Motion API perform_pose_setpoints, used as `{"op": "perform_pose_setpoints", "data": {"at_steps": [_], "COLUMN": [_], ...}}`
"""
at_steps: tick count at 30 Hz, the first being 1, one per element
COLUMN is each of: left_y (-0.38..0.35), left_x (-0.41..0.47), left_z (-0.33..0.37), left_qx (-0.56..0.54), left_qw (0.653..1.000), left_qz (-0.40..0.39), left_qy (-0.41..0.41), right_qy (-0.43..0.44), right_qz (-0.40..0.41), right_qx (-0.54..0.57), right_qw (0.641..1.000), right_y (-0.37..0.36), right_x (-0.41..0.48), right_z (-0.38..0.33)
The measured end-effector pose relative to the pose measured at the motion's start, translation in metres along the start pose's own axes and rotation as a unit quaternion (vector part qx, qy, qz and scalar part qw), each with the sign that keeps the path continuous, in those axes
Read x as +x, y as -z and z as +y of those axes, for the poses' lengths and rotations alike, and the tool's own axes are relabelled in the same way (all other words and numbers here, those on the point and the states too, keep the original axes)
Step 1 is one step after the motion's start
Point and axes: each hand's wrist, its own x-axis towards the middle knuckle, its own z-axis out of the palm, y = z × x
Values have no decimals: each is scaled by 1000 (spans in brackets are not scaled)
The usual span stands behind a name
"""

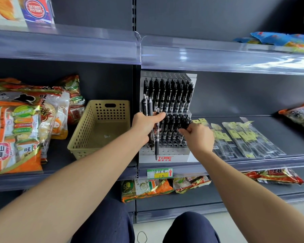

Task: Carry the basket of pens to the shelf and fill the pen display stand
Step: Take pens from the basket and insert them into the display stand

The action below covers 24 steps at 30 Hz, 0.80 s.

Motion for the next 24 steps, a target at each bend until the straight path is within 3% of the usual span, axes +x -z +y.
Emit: {"op": "perform_pose_setpoints", "data": {"at_steps": [18,21,24], "left_y": [1,-3,-6], "left_x": [-7,-8,-13], "left_z": [7,7,9], "left_qx": [9,12,23], "left_qw": [1000,1000,1000], "left_qz": [-18,-19,-13], "left_qy": [-4,-6,-4], "right_qy": [24,86,97], "right_qz": [6,3,-47], "right_qx": [45,109,263], "right_qw": [999,990,959], "right_y": [-1,3,14], "right_x": [-16,-21,-24], "right_z": [6,-1,-21]}}
